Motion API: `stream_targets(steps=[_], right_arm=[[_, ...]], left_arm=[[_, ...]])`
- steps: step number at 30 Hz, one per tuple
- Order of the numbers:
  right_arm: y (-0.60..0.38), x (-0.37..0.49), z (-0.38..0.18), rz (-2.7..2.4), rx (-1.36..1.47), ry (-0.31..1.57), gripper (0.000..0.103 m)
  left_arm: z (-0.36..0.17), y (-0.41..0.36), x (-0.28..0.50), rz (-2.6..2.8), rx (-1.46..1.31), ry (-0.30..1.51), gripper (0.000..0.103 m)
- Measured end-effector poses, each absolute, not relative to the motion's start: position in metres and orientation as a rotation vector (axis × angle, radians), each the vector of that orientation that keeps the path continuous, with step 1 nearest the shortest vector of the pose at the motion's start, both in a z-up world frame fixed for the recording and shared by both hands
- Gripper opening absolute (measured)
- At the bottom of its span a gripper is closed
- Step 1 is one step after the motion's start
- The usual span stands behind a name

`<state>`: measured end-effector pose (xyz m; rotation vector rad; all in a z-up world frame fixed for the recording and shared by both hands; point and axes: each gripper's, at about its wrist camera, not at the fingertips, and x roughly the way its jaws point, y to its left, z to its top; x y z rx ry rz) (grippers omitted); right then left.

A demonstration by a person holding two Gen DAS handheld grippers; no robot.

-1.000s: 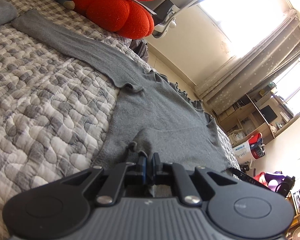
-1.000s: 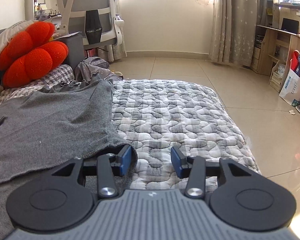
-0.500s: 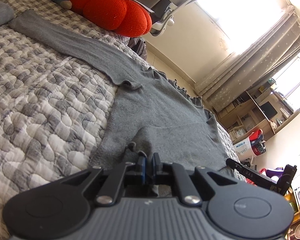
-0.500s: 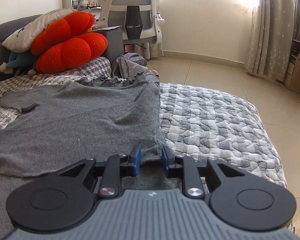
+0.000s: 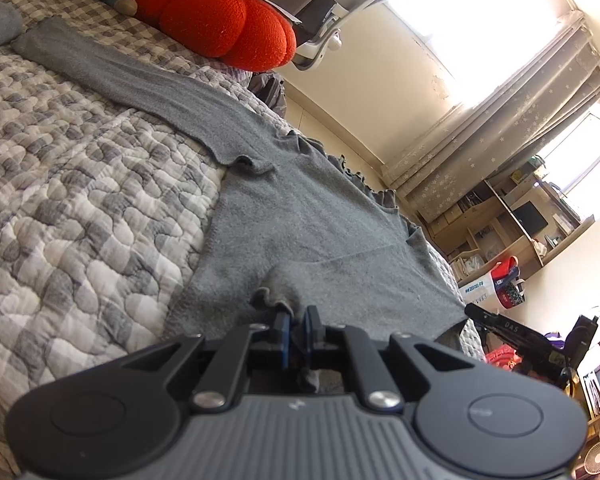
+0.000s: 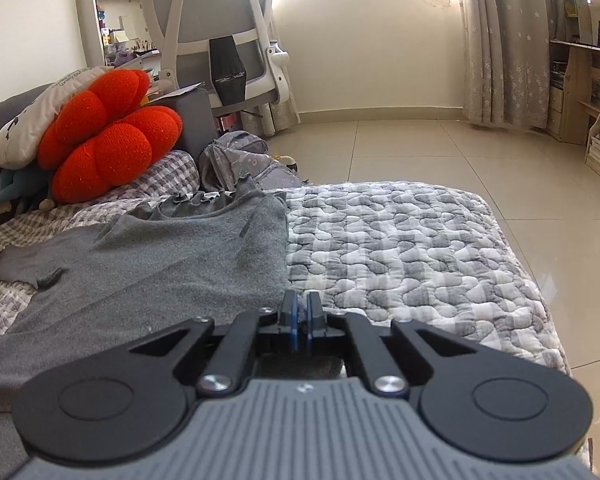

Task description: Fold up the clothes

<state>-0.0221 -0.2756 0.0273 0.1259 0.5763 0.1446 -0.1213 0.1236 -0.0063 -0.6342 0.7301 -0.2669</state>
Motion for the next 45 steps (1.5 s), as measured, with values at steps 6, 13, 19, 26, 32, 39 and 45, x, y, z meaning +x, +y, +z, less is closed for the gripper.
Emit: stream_targets(steps=[6, 13, 19, 26, 32, 39, 45], right_arm=[[-0.281, -0.011, 0.008, 0.109, 0.108, 0.646, 0.003], [-0.284, -0.012, 0.01, 0.129, 0.116, 0.643, 0.004], [-0.291, -0.013, 0.018, 0.14, 0.121, 0.629, 0.014], [-0.29, 0.037, 0.044, 0.177, 0.14, 0.611, 0.016], [-0.264, 0.093, 0.044, 0.177, 0.077, 0.654, 0.02], [-0.243, 0.131, 0.03, 0.211, 0.083, 0.697, 0.02], [-0.234, 0.135, 0.025, 0.146, -0.043, 0.677, 0.002]], left_arm=[[-0.014, 0.12, -0.122, -0.265, -0.622, 0.747, 0.006], [-0.012, 0.12, -0.122, -0.271, -0.612, 0.742, 0.006], [-0.007, 0.118, -0.134, -0.324, -0.615, 0.752, 0.006], [-0.002, 0.124, -0.133, -0.326, -0.616, 0.72, 0.006], [0.002, 0.143, -0.137, -0.313, -0.642, 0.72, 0.006], [0.004, 0.156, -0.138, -0.299, -0.599, 0.697, 0.008], [-0.008, 0.16, -0.132, -0.297, -0.607, 0.717, 0.008]])
